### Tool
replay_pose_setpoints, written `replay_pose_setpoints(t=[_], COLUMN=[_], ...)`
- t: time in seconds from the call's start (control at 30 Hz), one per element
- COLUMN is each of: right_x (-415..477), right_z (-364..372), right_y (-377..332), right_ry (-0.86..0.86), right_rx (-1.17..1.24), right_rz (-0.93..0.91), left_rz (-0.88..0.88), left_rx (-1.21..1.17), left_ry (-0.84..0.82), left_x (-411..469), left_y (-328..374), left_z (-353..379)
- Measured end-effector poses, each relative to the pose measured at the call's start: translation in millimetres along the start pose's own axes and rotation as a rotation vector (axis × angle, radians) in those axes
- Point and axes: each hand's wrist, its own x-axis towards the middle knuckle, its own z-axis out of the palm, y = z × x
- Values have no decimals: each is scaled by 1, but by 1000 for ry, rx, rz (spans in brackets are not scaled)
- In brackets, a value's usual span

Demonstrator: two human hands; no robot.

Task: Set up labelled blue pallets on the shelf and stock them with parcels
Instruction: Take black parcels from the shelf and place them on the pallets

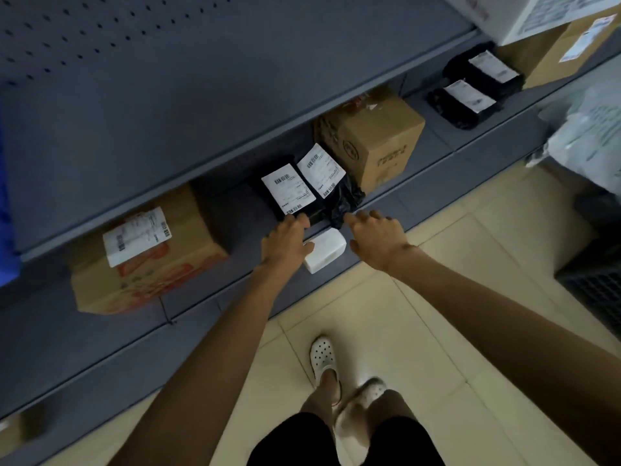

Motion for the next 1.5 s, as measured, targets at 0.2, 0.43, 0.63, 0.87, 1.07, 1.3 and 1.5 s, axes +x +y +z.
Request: replay_pose_setpoints(t=[0.2, 0.43, 0.63, 0.87, 1.07, 1.3, 1.5], right_x=[93, 196, 253, 274, 263, 212, 165], right_z=[45, 76, 104, 119, 130, 116, 80], right_y=[14, 47, 68, 70, 83, 76, 53], right_ry=[-33, 103, 40, -91, -272, -413, -395], right_rx=[107, 317, 600, 862, 877, 921, 751], right_rz=[-35, -31, -2, 217, 259, 151, -31], left_rz=[-134, -329, -684, -818, -758, -674, -730], left_rx=[-215, -448, -935, -1165, -1195, -1169, -1201], left_ry=[27, 16, 136, 152, 45, 26, 130], left_x=[62, 131, 174, 190, 155, 94, 37], left_y=[-25, -57, -64, -75, -64, -49, -44], left_z=[49, 95, 118, 141, 147, 137, 122])
